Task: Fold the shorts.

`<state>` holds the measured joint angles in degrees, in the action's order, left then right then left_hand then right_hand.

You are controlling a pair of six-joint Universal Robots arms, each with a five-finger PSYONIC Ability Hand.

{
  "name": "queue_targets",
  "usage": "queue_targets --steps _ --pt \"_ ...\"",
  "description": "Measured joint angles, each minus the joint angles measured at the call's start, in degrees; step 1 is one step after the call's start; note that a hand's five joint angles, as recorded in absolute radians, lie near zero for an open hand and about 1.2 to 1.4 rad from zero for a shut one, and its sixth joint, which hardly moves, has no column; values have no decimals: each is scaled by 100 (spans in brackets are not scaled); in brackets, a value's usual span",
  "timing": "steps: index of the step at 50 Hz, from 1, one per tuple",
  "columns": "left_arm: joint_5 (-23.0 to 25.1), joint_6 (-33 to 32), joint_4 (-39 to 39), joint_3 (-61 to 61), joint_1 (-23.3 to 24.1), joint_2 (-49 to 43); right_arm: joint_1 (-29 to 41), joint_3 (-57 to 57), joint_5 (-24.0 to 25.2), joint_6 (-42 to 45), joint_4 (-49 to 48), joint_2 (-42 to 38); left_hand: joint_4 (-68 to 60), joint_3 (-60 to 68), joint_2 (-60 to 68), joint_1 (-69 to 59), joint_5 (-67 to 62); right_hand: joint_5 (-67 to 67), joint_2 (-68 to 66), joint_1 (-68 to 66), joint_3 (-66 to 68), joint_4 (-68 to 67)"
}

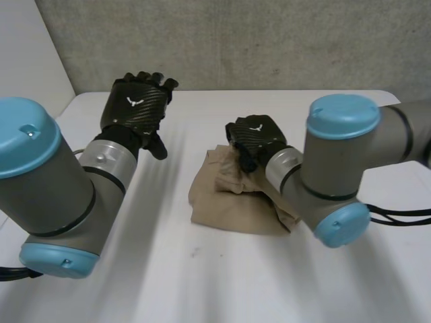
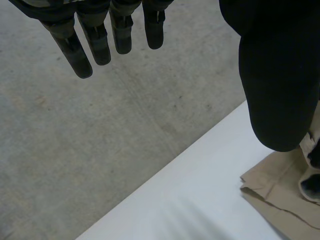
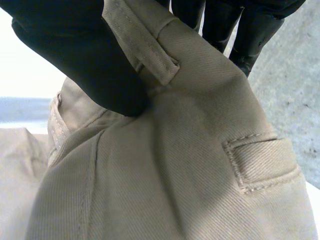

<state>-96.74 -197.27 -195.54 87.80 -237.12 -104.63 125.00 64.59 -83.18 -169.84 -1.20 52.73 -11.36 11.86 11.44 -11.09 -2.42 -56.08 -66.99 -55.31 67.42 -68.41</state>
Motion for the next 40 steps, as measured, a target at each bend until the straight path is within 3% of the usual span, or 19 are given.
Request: queue_targets --steps 13,14,16,21,27,35,40 --pt "86 261 -10 50 -142 60 782 -123 -825 299 -470 -516 0 0 0 0 0 0 0 0 28 0" --pt "94 328 -11 47 -144 43 868 -76 -1260 339 -688 -486 0 0 0 0 0 0 0 0 28 0" --pt "96 357 -11 45 -145 35 863 -36 -1590 337 -912 -345 0 0 0 0 0 0 0 -34 28 0" --pt "97 379 -11 44 -144 33 744 112 -1945 328 -1377 53 0 0 0 0 0 0 0 -34 28 0" --pt "95 383 -13 47 -128 38 693 280 -1619 328 -1576 115 0 0 0 0 0 0 0 -34 28 0" --pt "93 389 -14 71 -115 45 996 248 -835 713 -1229 -713 0 0 0 0 0 101 181 88 -160 137" --pt "95 380 -16 98 -114 63 1077 247 -750 1090 -683 -769 0 0 0 0 0 3771 4070 3383 -4022 3970"
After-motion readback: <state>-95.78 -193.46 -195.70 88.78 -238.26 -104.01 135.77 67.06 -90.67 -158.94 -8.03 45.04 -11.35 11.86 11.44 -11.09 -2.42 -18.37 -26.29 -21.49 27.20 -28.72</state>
